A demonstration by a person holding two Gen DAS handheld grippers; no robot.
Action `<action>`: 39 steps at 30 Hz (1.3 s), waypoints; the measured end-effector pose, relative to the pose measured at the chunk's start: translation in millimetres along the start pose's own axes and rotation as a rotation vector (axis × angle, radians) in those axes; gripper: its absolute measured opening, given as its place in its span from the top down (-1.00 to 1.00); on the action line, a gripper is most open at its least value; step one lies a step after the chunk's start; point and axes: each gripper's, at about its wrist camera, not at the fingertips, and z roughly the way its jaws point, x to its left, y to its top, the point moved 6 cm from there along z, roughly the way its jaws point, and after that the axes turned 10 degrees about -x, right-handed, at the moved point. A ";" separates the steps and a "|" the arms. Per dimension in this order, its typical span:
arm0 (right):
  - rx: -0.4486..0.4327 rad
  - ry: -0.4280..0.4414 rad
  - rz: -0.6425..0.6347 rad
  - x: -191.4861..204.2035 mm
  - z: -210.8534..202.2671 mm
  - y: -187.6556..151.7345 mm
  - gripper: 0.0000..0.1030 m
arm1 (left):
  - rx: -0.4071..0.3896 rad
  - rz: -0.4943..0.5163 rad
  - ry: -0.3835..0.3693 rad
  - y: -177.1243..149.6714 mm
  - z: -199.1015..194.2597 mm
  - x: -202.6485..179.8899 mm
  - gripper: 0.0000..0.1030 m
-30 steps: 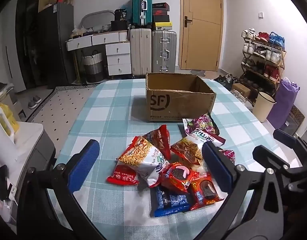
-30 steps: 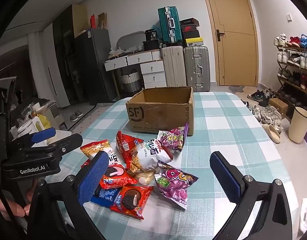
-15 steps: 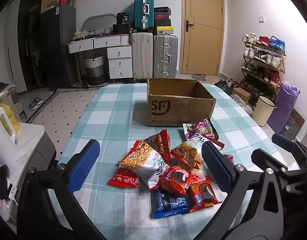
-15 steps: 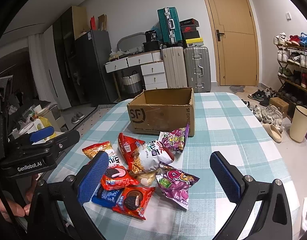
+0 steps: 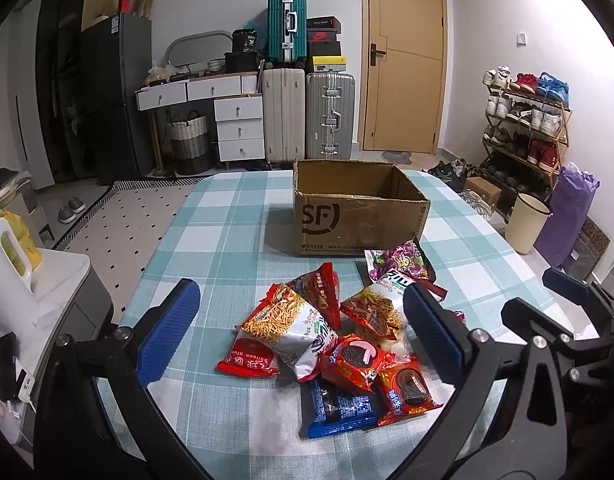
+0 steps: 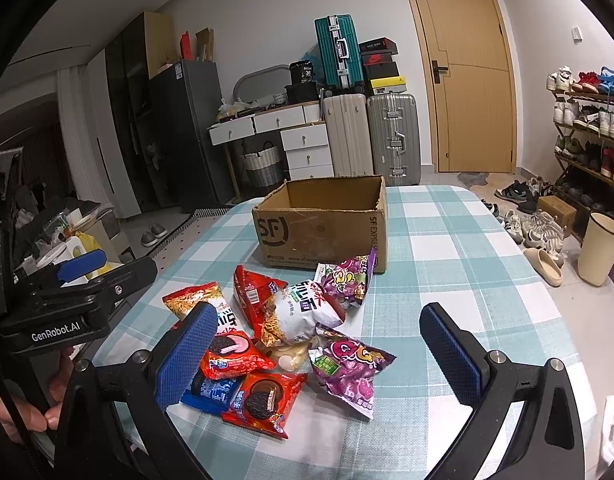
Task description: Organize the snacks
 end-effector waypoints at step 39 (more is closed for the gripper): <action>0.042 0.038 0.019 -2.2 28.3 -14.5 -1.00 | 0.071 -0.007 0.010 -22.6 31.0 5.8 -0.98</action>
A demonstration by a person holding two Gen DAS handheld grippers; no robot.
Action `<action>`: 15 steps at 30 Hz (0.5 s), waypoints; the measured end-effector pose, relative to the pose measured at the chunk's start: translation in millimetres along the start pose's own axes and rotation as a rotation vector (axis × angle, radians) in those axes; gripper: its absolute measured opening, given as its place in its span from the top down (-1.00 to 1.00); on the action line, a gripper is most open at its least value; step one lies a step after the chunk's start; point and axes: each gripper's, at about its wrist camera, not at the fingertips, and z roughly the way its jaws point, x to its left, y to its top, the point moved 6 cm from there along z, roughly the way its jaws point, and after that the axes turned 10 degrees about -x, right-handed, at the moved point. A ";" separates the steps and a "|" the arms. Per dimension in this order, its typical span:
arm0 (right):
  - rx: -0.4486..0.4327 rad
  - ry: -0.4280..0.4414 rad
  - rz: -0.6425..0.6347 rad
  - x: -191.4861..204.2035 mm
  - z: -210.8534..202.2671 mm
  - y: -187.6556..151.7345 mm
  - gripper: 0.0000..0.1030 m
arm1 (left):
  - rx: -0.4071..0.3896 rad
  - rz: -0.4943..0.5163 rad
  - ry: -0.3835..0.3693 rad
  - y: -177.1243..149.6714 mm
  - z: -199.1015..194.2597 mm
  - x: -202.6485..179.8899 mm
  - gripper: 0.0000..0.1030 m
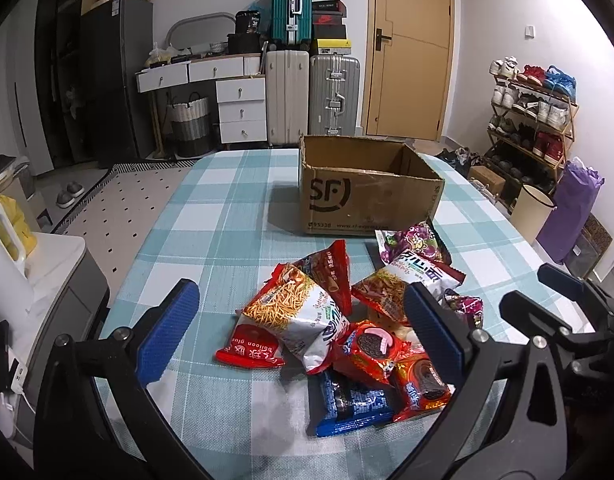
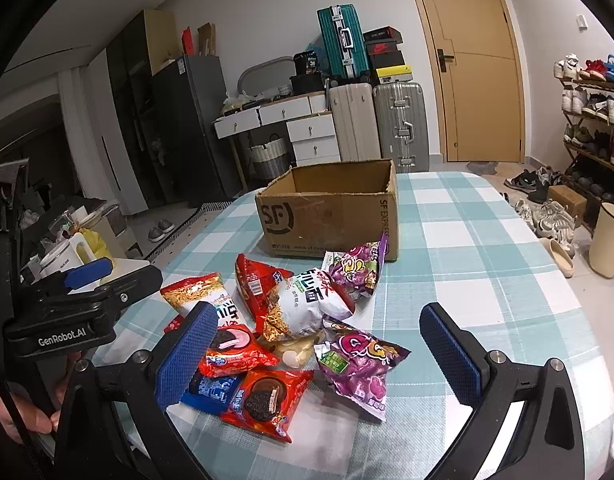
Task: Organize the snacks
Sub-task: 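Grasp the white chip bag with the right tool while the left tool approaches the orange snack bag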
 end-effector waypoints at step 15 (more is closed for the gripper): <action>0.102 0.039 0.050 -19.4 72.1 -17.5 -1.00 | 0.067 0.009 -0.013 -16.9 42.4 0.8 -0.98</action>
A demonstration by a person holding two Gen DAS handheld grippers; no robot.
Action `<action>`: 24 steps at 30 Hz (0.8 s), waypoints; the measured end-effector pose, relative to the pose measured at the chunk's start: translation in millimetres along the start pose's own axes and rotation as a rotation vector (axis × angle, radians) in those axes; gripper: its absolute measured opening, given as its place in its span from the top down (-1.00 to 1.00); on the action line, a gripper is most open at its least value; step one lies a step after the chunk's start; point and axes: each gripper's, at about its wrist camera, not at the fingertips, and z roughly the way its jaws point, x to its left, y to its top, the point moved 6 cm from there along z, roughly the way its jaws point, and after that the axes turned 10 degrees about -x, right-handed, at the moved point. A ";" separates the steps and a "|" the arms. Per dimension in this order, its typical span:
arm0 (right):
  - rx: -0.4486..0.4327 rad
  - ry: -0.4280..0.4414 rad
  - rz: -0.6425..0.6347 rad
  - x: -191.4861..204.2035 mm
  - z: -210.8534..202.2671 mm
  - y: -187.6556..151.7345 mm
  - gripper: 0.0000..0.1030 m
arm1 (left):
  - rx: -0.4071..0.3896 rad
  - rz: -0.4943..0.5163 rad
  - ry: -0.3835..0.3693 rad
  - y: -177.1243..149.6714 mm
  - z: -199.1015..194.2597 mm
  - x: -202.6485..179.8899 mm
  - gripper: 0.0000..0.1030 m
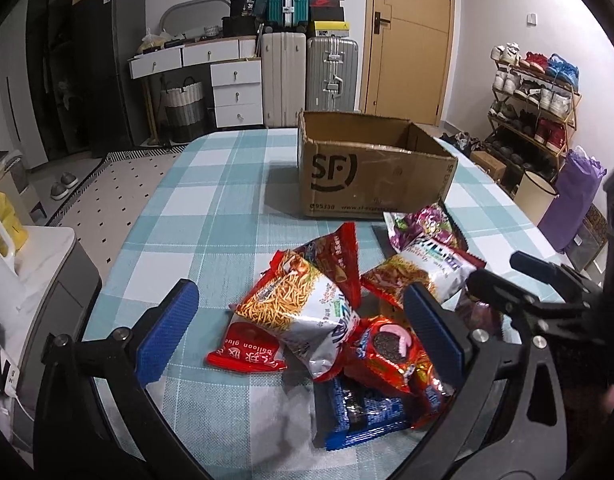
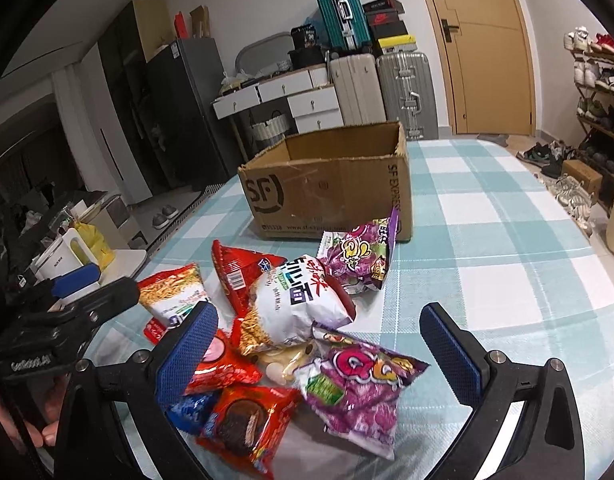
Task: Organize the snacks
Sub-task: 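Grasp the white chip bag with the right tool while the left tool approaches the orange snack bag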
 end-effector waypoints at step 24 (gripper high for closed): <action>0.168 0.104 0.038 11.5 94.9 -14.5 -0.96 | 0.089 -0.060 -0.009 -21.8 37.3 30.7 -0.98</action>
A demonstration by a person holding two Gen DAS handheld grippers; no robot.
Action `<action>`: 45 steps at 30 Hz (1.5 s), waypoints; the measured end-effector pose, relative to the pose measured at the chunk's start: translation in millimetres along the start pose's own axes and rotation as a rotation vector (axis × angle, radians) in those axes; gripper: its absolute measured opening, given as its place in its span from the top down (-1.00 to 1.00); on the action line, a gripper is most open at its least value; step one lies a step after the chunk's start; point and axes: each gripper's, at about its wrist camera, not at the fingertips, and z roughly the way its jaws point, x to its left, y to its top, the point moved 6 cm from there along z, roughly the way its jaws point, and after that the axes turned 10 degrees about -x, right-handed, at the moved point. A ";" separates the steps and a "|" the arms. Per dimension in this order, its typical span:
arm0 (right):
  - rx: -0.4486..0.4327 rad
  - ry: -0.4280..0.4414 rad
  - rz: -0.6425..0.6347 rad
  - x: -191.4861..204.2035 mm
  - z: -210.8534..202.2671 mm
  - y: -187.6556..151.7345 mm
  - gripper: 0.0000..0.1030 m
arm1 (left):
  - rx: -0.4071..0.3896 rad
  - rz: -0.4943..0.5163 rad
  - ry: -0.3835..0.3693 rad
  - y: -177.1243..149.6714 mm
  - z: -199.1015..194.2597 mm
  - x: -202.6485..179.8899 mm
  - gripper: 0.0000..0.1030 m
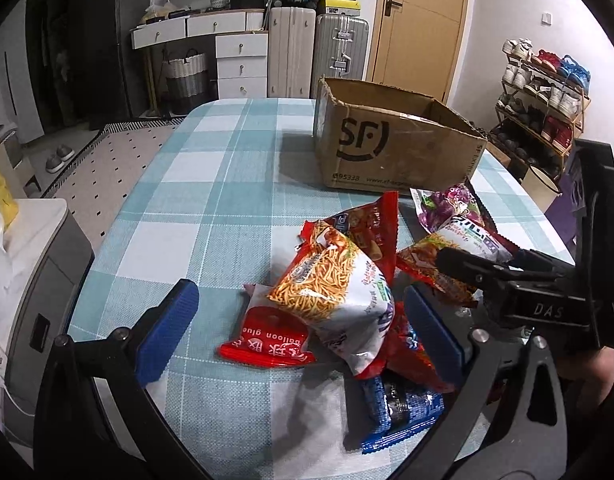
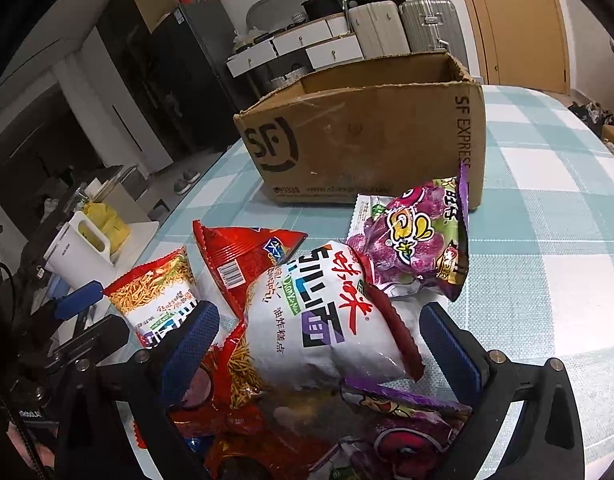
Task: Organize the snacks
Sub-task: 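Grasp the white chip bag with the right tool while the left tool approaches the orange snack bag, then lift the white bag with the right tool while the left tool grasps the orange noodle-snack bag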
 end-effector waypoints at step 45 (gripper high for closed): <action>-0.139 0.060 -0.006 18.3 -72.2 5.7 -0.01 | 0.058 -0.023 0.021 -2.3 -19.0 8.1 -0.98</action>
